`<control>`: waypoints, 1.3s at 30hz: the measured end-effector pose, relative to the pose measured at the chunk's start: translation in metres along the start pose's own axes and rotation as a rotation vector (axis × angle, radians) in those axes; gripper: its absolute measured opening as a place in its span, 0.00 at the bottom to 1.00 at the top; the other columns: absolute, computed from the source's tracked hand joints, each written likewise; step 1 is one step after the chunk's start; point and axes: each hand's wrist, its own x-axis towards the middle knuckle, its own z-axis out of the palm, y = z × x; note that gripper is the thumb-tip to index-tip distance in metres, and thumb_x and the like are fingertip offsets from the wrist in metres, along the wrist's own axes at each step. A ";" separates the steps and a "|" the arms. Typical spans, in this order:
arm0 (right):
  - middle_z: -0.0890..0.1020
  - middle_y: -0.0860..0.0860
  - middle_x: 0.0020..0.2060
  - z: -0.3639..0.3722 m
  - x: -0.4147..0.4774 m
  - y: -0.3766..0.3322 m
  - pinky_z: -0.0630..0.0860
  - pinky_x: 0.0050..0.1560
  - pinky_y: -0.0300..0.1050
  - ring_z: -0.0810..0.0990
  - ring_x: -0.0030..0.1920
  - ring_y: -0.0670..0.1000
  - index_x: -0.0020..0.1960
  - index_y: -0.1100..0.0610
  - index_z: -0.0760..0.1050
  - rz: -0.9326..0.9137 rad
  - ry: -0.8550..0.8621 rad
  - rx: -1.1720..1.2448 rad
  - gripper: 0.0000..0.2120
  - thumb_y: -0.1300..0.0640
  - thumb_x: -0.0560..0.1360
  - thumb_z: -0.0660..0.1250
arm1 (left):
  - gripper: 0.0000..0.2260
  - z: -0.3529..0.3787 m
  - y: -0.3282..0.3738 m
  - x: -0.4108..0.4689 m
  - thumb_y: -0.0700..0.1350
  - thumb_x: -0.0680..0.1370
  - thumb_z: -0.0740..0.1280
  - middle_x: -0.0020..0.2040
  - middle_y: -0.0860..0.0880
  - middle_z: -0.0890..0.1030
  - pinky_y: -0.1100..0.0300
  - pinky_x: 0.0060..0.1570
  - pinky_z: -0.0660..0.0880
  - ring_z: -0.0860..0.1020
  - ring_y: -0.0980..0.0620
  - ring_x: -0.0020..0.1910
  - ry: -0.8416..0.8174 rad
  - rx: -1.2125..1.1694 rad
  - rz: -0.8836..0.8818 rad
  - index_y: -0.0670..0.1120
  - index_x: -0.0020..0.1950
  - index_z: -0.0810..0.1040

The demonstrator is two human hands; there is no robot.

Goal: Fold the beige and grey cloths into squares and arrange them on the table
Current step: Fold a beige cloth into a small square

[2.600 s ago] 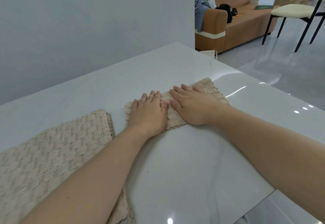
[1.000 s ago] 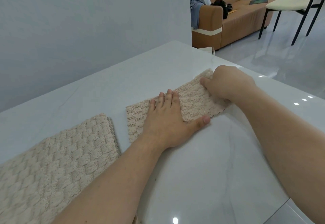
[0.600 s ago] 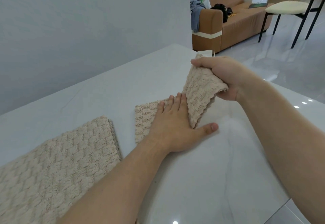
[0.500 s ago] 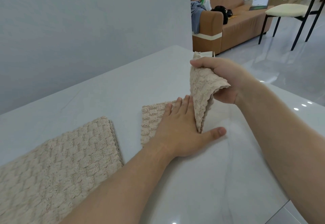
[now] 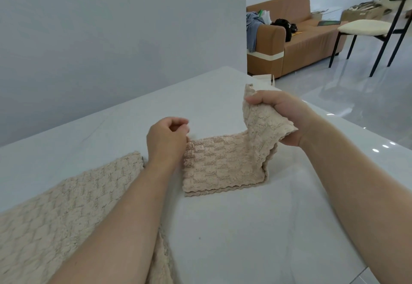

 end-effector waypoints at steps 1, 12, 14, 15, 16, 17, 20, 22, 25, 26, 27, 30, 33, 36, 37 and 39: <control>0.78 0.56 0.39 0.004 0.001 0.002 0.76 0.43 0.48 0.79 0.37 0.54 0.51 0.59 0.77 -0.004 -0.015 -0.031 0.10 0.56 0.73 0.72 | 0.07 -0.001 -0.004 0.002 0.41 0.76 0.69 0.43 0.55 0.85 0.52 0.50 0.82 0.84 0.53 0.42 0.031 0.049 -0.037 0.53 0.45 0.83; 0.76 0.55 0.30 0.054 0.011 0.028 0.69 0.24 0.42 0.72 0.26 0.54 0.40 0.54 0.73 -0.095 -0.099 -0.542 0.11 0.54 0.74 0.74 | 0.07 0.000 -0.002 0.000 0.43 0.73 0.67 0.36 0.50 0.84 0.64 0.30 0.71 0.80 0.53 0.37 -0.069 0.395 -0.024 0.43 0.38 0.84; 0.76 0.54 0.27 0.060 0.012 0.032 0.67 0.22 0.40 0.72 0.22 0.52 0.43 0.55 0.73 -0.093 -0.090 -0.617 0.11 0.53 0.75 0.74 | 0.05 0.000 -0.002 -0.002 0.43 0.73 0.68 0.37 0.52 0.83 0.63 0.31 0.70 0.79 0.55 0.38 -0.095 0.396 -0.024 0.45 0.40 0.83; 0.77 0.54 0.27 0.062 0.012 0.034 0.67 0.22 0.40 0.73 0.23 0.53 0.43 0.55 0.73 -0.086 -0.087 -0.654 0.11 0.52 0.75 0.74 | 0.05 0.000 -0.003 -0.001 0.43 0.74 0.69 0.38 0.52 0.83 0.63 0.32 0.69 0.79 0.55 0.38 -0.109 0.391 -0.026 0.45 0.40 0.83; 0.77 0.55 0.28 0.064 0.013 0.036 0.68 0.24 0.41 0.73 0.25 0.54 0.43 0.54 0.73 -0.079 -0.084 -0.688 0.11 0.50 0.75 0.74 | 0.04 0.000 -0.005 0.000 0.44 0.75 0.69 0.39 0.52 0.82 0.62 0.33 0.70 0.79 0.55 0.39 -0.122 0.377 -0.029 0.46 0.41 0.82; 0.78 0.56 0.28 0.065 0.013 0.037 0.69 0.25 0.42 0.74 0.26 0.55 0.43 0.54 0.74 -0.077 -0.081 -0.710 0.11 0.50 0.74 0.74 | 0.04 0.000 -0.006 0.001 0.45 0.76 0.69 0.40 0.52 0.82 0.60 0.35 0.70 0.79 0.55 0.40 -0.135 0.348 -0.035 0.47 0.43 0.81; 0.77 0.54 0.26 0.064 0.013 0.037 0.70 0.24 0.42 0.74 0.25 0.54 0.43 0.55 0.73 -0.089 -0.067 -0.701 0.11 0.51 0.75 0.73 | 0.05 0.000 -0.007 0.004 0.49 0.79 0.68 0.44 0.52 0.83 0.56 0.41 0.75 0.80 0.52 0.43 -0.166 0.209 -0.052 0.48 0.47 0.79; 0.77 0.54 0.26 0.063 0.012 0.035 0.69 0.24 0.42 0.74 0.25 0.54 0.43 0.55 0.73 -0.096 -0.057 -0.688 0.11 0.51 0.75 0.73 | 0.06 0.000 -0.005 0.004 0.51 0.79 0.69 0.45 0.49 0.84 0.52 0.44 0.78 0.81 0.50 0.42 -0.185 0.054 -0.085 0.48 0.49 0.78; 0.77 0.54 0.26 0.061 0.011 0.034 0.70 0.24 0.42 0.74 0.25 0.54 0.43 0.55 0.73 -0.109 -0.050 -0.691 0.11 0.51 0.75 0.73 | 0.11 0.001 -0.003 0.004 0.51 0.76 0.74 0.46 0.44 0.85 0.47 0.44 0.80 0.82 0.47 0.40 -0.202 -0.195 -0.186 0.48 0.52 0.76; 0.77 0.55 0.27 0.062 0.011 0.034 0.70 0.24 0.42 0.74 0.25 0.54 0.43 0.55 0.73 -0.113 -0.053 -0.698 0.11 0.51 0.74 0.73 | 0.11 0.002 -0.002 0.003 0.49 0.76 0.74 0.46 0.42 0.85 0.46 0.43 0.80 0.82 0.46 0.39 -0.210 -0.259 -0.210 0.48 0.53 0.76; 0.77 0.55 0.26 0.062 0.010 0.035 0.70 0.24 0.42 0.74 0.25 0.55 0.43 0.55 0.73 -0.120 -0.057 -0.705 0.11 0.51 0.74 0.73 | 0.11 0.002 -0.001 0.002 0.47 0.76 0.74 0.46 0.41 0.85 0.46 0.42 0.80 0.81 0.45 0.38 -0.213 -0.310 -0.223 0.47 0.54 0.76; 0.77 0.54 0.24 0.064 0.010 0.037 0.70 0.24 0.42 0.74 0.23 0.53 0.45 0.56 0.75 -0.139 -0.065 -0.724 0.11 0.51 0.74 0.74 | 0.08 0.002 0.006 -0.001 0.42 0.78 0.71 0.41 0.43 0.82 0.56 0.32 0.76 0.78 0.50 0.31 -0.175 -0.352 -0.197 0.45 0.55 0.77; 0.78 0.55 0.25 0.064 0.010 0.036 0.71 0.24 0.42 0.74 0.24 0.54 0.45 0.55 0.75 -0.151 -0.070 -0.731 0.12 0.49 0.74 0.74 | 0.06 0.000 0.007 -0.001 0.42 0.78 0.70 0.37 0.48 0.82 0.59 0.31 0.74 0.77 0.53 0.28 -0.133 -0.302 -0.124 0.46 0.54 0.78; 0.78 0.55 0.25 0.063 0.010 0.036 0.71 0.25 0.42 0.74 0.24 0.55 0.45 0.55 0.75 -0.160 -0.078 -0.725 0.11 0.49 0.74 0.74 | 0.04 0.000 0.008 -0.004 0.43 0.78 0.71 0.31 0.52 0.81 0.55 0.35 0.76 0.79 0.52 0.30 -0.127 -0.268 -0.058 0.47 0.52 0.80; 0.78 0.55 0.25 0.063 0.009 0.036 0.71 0.25 0.42 0.74 0.24 0.55 0.46 0.56 0.76 -0.165 -0.083 -0.724 0.11 0.49 0.75 0.73 | 0.03 0.000 0.009 -0.005 0.44 0.78 0.71 0.30 0.52 0.81 0.55 0.36 0.76 0.78 0.52 0.31 -0.126 -0.272 -0.044 0.47 0.51 0.81; 0.79 0.54 0.27 0.064 0.007 0.035 0.70 0.25 0.42 0.74 0.24 0.54 0.48 0.58 0.76 -0.166 -0.109 -0.703 0.12 0.49 0.76 0.71 | 0.06 0.000 0.013 -0.007 0.49 0.79 0.70 0.33 0.46 0.82 0.53 0.37 0.76 0.78 0.50 0.32 -0.123 -0.294 -0.030 0.48 0.49 0.81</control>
